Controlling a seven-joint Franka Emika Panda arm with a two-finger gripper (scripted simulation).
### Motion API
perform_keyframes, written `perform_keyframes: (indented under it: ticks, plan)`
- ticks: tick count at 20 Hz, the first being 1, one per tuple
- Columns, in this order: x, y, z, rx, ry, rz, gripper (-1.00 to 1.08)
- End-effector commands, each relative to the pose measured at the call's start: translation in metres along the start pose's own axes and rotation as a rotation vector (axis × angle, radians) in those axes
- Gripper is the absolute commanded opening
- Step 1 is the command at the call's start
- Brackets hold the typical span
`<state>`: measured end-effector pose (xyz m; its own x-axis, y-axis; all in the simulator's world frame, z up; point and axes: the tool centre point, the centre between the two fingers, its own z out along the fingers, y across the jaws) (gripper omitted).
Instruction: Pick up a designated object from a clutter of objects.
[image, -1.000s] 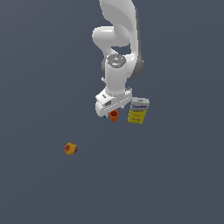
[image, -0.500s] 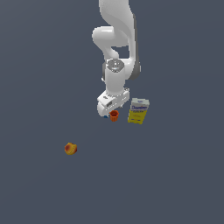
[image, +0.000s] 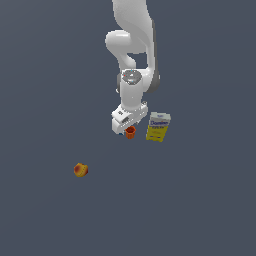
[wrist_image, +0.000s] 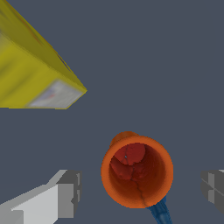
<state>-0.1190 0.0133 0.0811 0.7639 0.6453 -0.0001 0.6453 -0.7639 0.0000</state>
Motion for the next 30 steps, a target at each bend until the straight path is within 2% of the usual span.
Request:
perform_keyframes:
  ticks: [1, 13, 14, 30]
  plan:
    - [0.0, 0.0, 0.008, 0.0, 0.0, -0.001, 1.0]
    - [-0.001, -0.001, 0.039, 0.0, 0.0, -0.003, 1.0]
    - [-0.001, -0.001, 0.039, 0.0, 0.0, -0.003, -1.0]
    - [0.001, -0.003, 0.031, -0.001, 0.001, -0.002, -1.0]
